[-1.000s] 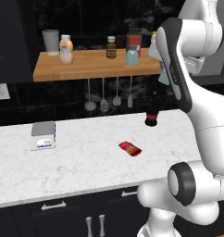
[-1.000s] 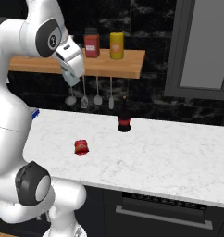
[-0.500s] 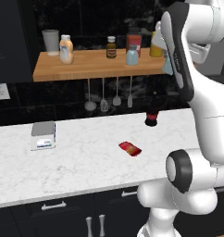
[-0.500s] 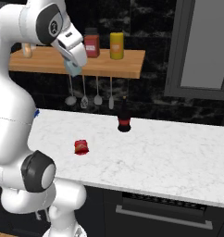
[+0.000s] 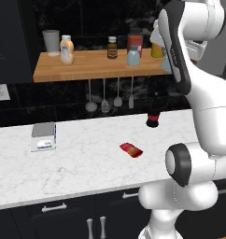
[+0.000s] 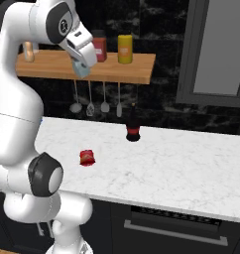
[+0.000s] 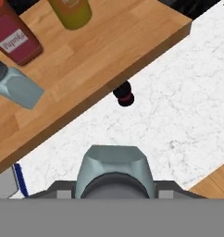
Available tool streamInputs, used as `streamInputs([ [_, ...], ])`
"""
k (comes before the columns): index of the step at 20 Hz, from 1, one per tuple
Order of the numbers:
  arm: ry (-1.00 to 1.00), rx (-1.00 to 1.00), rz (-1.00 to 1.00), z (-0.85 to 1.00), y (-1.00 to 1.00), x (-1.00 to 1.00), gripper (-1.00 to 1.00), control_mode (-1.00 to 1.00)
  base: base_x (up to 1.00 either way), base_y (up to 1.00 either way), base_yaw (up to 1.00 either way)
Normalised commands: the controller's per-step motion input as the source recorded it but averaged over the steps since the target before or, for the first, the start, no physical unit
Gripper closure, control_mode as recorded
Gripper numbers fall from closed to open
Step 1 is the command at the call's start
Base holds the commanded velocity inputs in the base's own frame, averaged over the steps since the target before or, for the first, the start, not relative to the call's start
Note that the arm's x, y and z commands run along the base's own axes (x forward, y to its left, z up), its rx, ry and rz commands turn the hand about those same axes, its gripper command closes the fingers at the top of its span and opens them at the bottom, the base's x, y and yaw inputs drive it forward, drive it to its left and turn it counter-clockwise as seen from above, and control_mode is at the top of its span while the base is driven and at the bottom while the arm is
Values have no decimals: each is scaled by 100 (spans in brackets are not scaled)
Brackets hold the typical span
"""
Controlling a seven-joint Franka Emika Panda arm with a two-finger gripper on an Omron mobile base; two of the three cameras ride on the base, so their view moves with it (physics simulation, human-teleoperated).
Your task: Put the shaker and condiment bottle from the counter next to their counterparts in the cabinet.
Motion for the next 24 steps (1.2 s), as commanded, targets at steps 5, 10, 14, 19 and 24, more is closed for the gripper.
streamInputs([
  [5,0,0,0,0,0,31,100,-100,0,0,0],
  [10,0,0,0,0,0,39,100,-100,0,0,0],
  [14,0,0,0,0,0,39,100,-100,0,0,0],
  [19,0,0,0,0,0,35,100,-100,0,0,0],
  [24,0,0,0,-1,0,30,100,-100,0,0,0],
])
